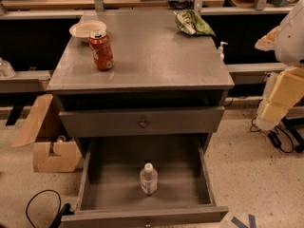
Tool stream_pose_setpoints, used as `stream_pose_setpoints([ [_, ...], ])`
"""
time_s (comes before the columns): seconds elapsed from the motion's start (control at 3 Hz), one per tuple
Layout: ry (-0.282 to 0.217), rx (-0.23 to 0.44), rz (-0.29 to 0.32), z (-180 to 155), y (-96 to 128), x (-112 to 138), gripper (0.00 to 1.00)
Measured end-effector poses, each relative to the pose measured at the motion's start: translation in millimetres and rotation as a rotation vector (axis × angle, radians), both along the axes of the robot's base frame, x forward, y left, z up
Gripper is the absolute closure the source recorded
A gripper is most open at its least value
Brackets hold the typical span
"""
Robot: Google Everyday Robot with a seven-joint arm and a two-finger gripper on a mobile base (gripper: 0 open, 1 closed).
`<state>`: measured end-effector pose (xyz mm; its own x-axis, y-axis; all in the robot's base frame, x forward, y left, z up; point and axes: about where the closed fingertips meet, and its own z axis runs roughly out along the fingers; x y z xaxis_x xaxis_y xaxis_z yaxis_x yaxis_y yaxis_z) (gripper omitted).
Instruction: Pick blue plastic bottle from middle drawer and place on counter
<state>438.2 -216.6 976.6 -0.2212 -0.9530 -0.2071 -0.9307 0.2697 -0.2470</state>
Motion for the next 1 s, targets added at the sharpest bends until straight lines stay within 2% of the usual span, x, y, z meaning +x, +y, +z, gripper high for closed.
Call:
stream_pose_setpoints([
  [0.33,0.001,0.010,-0.003,-3,0,1,0.00],
  [0.67,0.009,0.094,-0.030,-28,-2,7,0.00],
  [1.0,0.039,0.232,-0.011,-85,4,5,0.00],
])
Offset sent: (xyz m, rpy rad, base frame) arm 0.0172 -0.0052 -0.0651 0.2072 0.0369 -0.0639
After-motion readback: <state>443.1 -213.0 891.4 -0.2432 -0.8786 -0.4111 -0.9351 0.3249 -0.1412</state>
